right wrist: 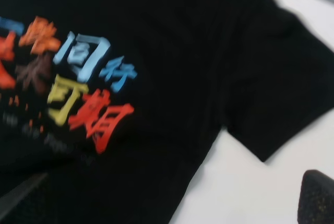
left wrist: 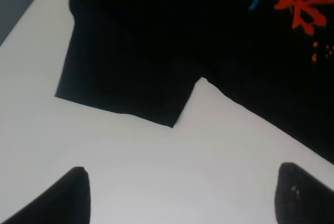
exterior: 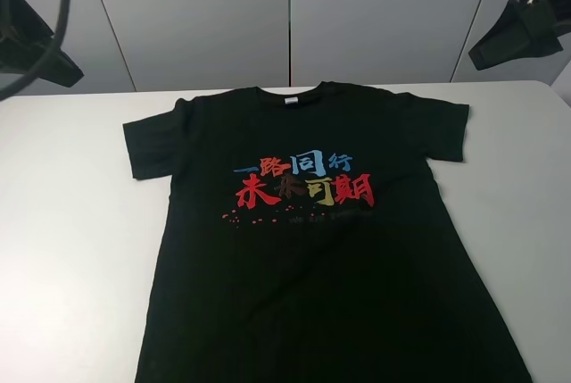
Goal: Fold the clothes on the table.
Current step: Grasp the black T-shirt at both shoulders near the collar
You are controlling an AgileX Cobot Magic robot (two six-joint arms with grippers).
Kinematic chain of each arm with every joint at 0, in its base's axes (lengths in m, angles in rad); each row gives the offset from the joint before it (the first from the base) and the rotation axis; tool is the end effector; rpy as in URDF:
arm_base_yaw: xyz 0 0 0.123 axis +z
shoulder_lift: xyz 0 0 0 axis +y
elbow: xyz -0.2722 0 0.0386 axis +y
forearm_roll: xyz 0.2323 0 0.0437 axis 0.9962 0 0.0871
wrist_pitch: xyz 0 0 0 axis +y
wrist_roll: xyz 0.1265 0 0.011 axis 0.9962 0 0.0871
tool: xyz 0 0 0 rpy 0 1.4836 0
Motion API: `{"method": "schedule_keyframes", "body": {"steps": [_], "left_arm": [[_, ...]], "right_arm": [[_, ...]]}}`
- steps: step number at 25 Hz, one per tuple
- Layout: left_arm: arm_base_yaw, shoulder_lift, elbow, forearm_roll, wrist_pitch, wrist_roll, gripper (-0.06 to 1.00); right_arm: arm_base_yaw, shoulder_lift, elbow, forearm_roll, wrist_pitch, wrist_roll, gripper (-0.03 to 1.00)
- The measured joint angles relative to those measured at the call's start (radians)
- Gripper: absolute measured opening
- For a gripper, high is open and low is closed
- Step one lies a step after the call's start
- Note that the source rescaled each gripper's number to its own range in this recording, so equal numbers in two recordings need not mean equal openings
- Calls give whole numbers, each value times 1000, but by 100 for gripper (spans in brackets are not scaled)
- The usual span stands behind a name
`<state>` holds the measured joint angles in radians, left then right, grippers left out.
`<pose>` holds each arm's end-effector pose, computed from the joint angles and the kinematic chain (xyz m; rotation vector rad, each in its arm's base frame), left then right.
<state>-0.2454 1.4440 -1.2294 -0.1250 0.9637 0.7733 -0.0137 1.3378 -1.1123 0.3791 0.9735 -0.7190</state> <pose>0.2867 -0.0852 0.2793 1.2376 2.3415 0.0153 0.2686 0.0352 0.2809 -0.7182 2.4797 0.2265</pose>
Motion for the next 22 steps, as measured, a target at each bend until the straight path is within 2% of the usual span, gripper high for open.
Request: {"method": "schedule_keyframes", "body": {"steps": [4, 11, 14, 17, 22], "left_arm": [[-99, 196, -10, 109, -21, 13, 92], [-243, 442, -13, 224, -140, 15, 92], [-276, 518, -32, 287, -153, -32, 92], [-285, 585, -81, 295, -117, -74, 92], [-287, 634, -159, 248, -58, -52, 92]], "right_arm": [[0, 115, -51, 2, 45, -50, 100], [0, 199, -57, 10, 52, -138, 100], [12, 205, -57, 11, 52, -157, 100], [45, 205, -57, 11, 50, -191, 100], [85, 207, -57, 5, 34, -213, 100]]}}
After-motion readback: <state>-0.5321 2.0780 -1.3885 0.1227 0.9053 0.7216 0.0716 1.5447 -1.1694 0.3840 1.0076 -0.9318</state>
